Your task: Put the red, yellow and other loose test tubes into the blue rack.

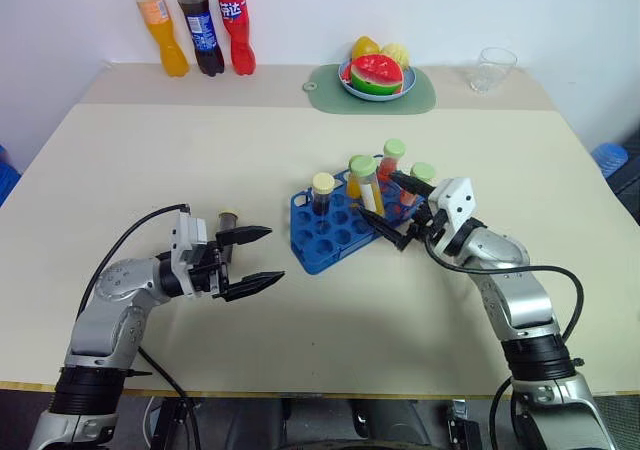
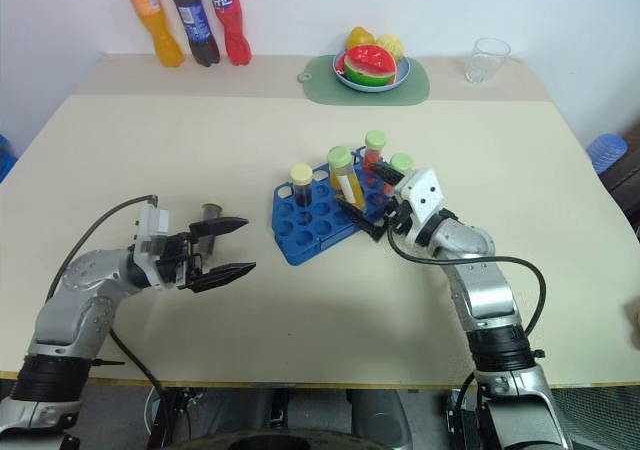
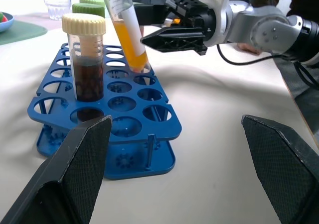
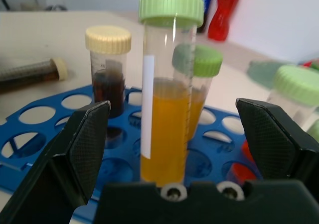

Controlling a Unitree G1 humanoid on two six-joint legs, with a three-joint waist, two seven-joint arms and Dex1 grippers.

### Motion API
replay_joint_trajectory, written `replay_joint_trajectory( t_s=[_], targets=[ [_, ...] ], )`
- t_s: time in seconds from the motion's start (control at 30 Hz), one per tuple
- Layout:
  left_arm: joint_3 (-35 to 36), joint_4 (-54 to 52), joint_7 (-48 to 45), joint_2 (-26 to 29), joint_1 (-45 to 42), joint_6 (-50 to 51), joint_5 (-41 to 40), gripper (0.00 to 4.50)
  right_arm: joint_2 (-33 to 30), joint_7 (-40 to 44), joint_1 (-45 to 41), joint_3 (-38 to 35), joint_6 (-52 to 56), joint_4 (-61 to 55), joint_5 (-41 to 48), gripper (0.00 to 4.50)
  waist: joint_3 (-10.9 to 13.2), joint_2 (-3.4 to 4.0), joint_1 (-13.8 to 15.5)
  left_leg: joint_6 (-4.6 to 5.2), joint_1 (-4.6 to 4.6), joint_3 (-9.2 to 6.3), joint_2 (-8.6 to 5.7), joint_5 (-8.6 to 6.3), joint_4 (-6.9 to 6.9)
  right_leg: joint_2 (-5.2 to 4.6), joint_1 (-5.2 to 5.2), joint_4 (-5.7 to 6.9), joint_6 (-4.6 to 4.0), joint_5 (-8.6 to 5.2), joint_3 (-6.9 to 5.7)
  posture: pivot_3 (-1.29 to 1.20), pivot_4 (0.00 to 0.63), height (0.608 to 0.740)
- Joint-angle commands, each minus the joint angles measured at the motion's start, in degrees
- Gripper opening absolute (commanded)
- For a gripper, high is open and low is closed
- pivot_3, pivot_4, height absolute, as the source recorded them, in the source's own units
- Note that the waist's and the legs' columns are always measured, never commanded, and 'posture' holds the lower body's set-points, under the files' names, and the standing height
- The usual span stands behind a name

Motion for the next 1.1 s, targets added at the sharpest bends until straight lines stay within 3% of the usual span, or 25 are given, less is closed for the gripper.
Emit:
replay_joint_trajectory(
  t_s=[0.03, 0.27, 0.37, 0.53, 0.57, 1.1],
  targets=[
    [0.30, -1.57, 0.19, -0.18, 0.05, -0.98, 0.04, 4.31, -0.30, -0.53, -1.86, 0.73, 3.80, -4.53, 0.51, 4.46, 0.00, 0.00, 0.03, 0.00, 0.00, 0.00, 0.00, 0.00, 0.00, 0.00, 0.00, 0.00, 0.00, 0.00, 0.00, 0.00, 0.150, 0.740],
    [0.31, -2.04, 0.60, -0.28, 0.42, -0.98, -0.05, 4.31, -0.23, -0.76, -3.63, 1.94, 7.59, -4.28, -0.30, 4.46, 0.00, 0.00, 0.03, 0.00, -0.01, -0.01, -0.01, 0.00, 0.00, 0.00, -0.01, -0.01, 0.00, 0.00, 0.00, 0.00, 0.150, 0.740],
    [0.42, -2.24, 0.90, -0.23, 0.65, -0.99, -0.08, 4.31, -0.42, -0.39, -4.08, 1.99, 8.14, -3.90, -0.38, 3.66, 0.00, 0.00, 0.04, 0.00, -0.02, 0.00, -0.01, 0.00, 0.00, 0.00, -0.01, -0.02, 0.00, 0.00, 0.00, 0.00, 0.150, 0.740],
    [0.44, -2.78, 1.24, -0.08, 1.11, -0.92, -0.22, 4.31, -0.24, -0.11, -4.48, 2.01, 8.09, -3.46, -0.68, 1.12, 0.00, 0.00, 0.02, 0.00, -0.02, 0.00, -0.01, 0.00, 0.00, 0.00, -0.01, -0.02, 0.00, 0.00, 0.00, 0.00, 0.150, 0.740],
    [0.45, -2.84, 1.28, -0.07, 1.15, -0.91, -0.23, 4.31, -0.24, -0.07, -4.51, 2.03, 7.95, -3.38, -0.79, 0.82, 0.00, 0.00, 0.01, 0.00, -0.02, 0.00, -0.01, 0.00, 0.00, 0.00, -0.01, -0.02, 0.00, 0.00, 0.00, 0.00, 0.150, 0.740],
    [0.34, -2.57, 1.19, -0.03, 0.69, -0.74, -0.20, 4.31, 2.32, -2.82, -0.35, -0.57, 0.20, -0.57, -1.53, 0.82, 0.00, 0.00, 0.01, 0.00, -0.03, 0.00, 0.00, 0.00, 0.00, 0.01, -0.03, -0.02, 0.00, 0.00, 0.00, 0.00, 0.150, 0.740]
  ],
)
